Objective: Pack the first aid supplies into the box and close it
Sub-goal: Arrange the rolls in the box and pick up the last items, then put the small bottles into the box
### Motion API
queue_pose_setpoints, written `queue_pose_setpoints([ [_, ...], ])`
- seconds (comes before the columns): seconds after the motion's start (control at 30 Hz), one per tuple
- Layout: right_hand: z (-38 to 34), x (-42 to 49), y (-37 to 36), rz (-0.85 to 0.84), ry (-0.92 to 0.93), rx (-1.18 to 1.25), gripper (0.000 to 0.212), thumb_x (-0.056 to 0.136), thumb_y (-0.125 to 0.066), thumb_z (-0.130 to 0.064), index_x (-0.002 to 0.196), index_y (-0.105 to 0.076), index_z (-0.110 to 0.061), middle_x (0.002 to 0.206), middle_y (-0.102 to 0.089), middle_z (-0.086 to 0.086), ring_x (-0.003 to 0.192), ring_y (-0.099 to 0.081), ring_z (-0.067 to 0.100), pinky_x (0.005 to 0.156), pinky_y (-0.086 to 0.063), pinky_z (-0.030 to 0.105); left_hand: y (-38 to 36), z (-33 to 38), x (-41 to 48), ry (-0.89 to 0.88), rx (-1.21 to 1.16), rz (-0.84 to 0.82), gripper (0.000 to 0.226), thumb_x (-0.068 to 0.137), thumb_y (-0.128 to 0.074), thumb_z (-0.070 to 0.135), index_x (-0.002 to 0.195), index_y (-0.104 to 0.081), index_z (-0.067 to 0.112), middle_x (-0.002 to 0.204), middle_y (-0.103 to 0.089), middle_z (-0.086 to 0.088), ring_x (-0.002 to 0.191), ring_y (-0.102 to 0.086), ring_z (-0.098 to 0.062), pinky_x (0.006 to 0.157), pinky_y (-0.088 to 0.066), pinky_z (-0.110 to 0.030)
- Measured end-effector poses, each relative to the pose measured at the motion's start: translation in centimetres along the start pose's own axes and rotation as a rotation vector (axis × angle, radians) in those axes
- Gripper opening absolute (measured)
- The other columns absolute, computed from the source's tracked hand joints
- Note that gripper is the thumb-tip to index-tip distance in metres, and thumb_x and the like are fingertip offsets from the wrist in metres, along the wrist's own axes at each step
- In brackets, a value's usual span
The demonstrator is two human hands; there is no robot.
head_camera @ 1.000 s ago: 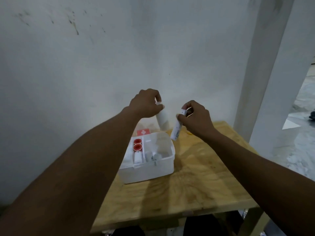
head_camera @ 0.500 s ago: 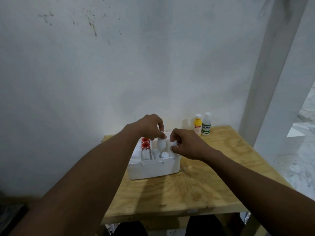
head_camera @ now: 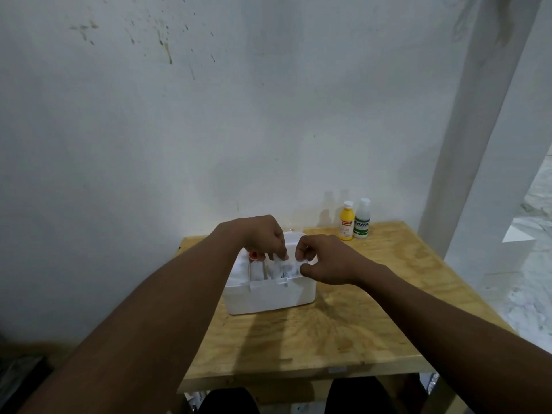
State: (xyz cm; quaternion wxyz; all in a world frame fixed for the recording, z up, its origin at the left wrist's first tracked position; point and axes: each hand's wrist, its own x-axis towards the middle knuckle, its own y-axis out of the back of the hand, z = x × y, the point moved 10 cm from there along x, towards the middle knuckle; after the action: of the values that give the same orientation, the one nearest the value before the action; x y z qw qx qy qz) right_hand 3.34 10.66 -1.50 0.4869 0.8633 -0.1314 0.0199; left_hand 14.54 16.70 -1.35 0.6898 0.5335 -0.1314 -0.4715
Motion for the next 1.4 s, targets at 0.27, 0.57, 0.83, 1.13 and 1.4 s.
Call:
queue_pose_setpoints([
  [0.27,0.3,-0.4,0.5,0.021,-0.026,0.043,0.025,0.079,-0.065,-0.031,0.103,-0.057,-0.029,0.101,-0.071,-0.008,0.064,-0.053,-0.001,0.064,-0.041,0.023,-0.3,0.3,-0.2,0.035,-0.082,0.003,0.027,0.09,-0.066,0.022,0.11,-0.071,0.004,0.1,-0.076,-0.011,0.085,-0.073,-0.031,0.079,-0.062,-0.04],
  [0.57,0.6,-0.2,0.5,0.033,-0.031,0.035,0.026,0.078,-0.064,-0.033,0.102,-0.056,-0.032,0.101,-0.071,-0.009,0.071,-0.057,0.003,0.072,-0.053,0.032,-0.4,0.3,-0.1,0.029,-0.069,0.018,0.028,0.09,-0.063,0.024,0.107,-0.072,0.003,0.102,-0.075,-0.012,0.095,-0.073,-0.035,0.084,-0.062,-0.046],
  [0.83,2.0,0.2,2.8,0.216,-0.048,0.161,0.015,0.079,-0.062,-0.021,0.094,-0.063,-0.022,0.089,-0.069,-0.005,0.086,-0.065,0.012,0.079,-0.057,0.037,0.6,0.4,0.1,0.025,0.007,0.067,0.037,0.081,-0.06,0.034,0.101,-0.075,0.008,0.098,-0.077,-0.009,0.096,-0.073,-0.031,0.087,-0.059,-0.043],
  [1.13,8.0,1.5,8.0,0.404,-0.258,0.166,0.015,0.083,-0.061,-0.018,0.098,-0.063,-0.017,0.086,-0.066,-0.002,0.081,-0.064,0.014,0.074,-0.054,0.03,2.4,4.0,3.9,-0.095,0.079,0.199,0.028,0.09,-0.061,0.031,0.108,-0.072,0.013,0.11,-0.071,-0.003,0.101,-0.066,-0.023,0.091,-0.056,-0.037],
  [1.4,16.6,4.1,11.3,0.413,-0.432,-0.085,0.045,0.081,-0.064,-0.028,0.123,-0.054,-0.019,0.121,-0.058,0.011,0.11,-0.053,0.029,0.088,-0.049,0.042,1.7,8.9,10.3,-0.185,0.141,0.233,0.05,0.089,-0.063,0.032,0.137,-0.055,0.02,0.136,-0.058,-0.006,0.121,-0.056,-0.023,0.101,-0.048,-0.036],
])
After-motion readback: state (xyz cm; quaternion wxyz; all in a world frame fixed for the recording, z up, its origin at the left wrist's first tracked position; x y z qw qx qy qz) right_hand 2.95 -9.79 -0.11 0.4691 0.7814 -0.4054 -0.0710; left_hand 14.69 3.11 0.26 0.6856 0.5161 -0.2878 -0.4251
